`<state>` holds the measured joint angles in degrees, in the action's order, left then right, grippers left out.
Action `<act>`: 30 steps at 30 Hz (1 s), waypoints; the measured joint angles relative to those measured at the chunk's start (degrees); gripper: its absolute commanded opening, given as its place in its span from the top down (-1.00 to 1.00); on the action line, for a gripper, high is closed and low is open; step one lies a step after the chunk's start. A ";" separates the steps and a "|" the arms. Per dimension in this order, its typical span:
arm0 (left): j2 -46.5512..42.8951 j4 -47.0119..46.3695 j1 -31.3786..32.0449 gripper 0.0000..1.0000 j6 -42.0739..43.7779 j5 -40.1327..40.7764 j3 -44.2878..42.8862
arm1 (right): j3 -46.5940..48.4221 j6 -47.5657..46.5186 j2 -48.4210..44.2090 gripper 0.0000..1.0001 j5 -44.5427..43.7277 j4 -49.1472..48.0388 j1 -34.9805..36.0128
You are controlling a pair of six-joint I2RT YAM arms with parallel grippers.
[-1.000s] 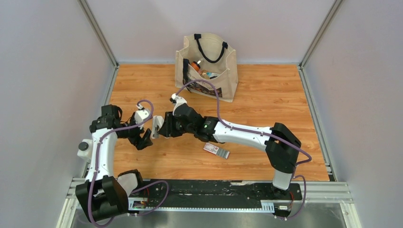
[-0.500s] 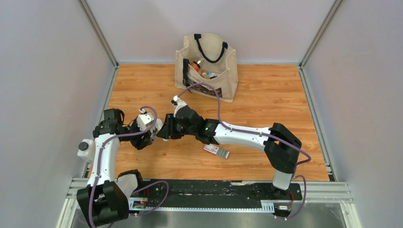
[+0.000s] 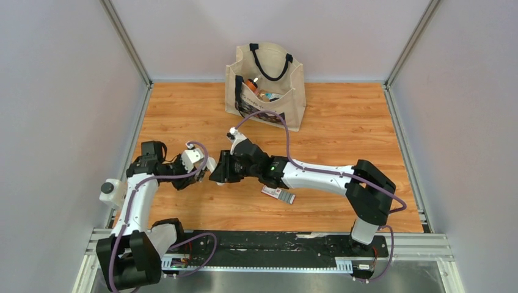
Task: Unload the staples from the stapler
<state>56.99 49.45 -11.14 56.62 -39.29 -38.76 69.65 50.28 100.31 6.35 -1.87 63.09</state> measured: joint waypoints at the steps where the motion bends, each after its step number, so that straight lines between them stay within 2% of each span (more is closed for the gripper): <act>1: -0.04 -1.05 0.76 0.21 0.13 0.90 0.61 | -0.35 -0.44 -0.39 1.00 0.11 0.52 0.07; 10: -2.82 -11.19 8.79 0.30 -0.15 9.49 6.19 | -7.96 -3.98 -7.69 1.00 -0.96 3.82 1.38; 14: -3.87 -18.23 9.70 0.36 -0.63 14.97 7.96 | -10.19 -4.85 -9.60 1.00 -0.90 5.60 1.84; 19: -4.28 -23.32 10.43 0.32 -2.08 18.29 8.46 | -11.04 -6.01 -9.77 1.00 -1.25 6.56 3.19; 21: -4.22 -22.49 10.43 0.29 -3.06 17.70 7.96 | -11.10 -6.25 -9.77 1.00 -1.55 7.08 3.56; 24: -2.97 -17.62 10.49 0.14 -4.42 15.23 4.92 | -11.10 -6.58 -9.77 1.00 -2.75 7.54 3.82; 27: -0.87 -10.95 10.58 -0.07 -5.68 10.47 -0.35 | -10.51 -7.06 -9.64 1.00 -5.99 8.33 3.91; 30: 0.52 -5.05 10.62 -0.18 -6.60 5.03 -4.52 | -7.54 -7.30 -8.50 1.00 -10.78 9.11 3.91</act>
<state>57.52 44.40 -0.51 50.02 -34.26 -43.29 62.11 42.98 91.81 -4.43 7.25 67.00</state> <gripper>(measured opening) 0.535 0.354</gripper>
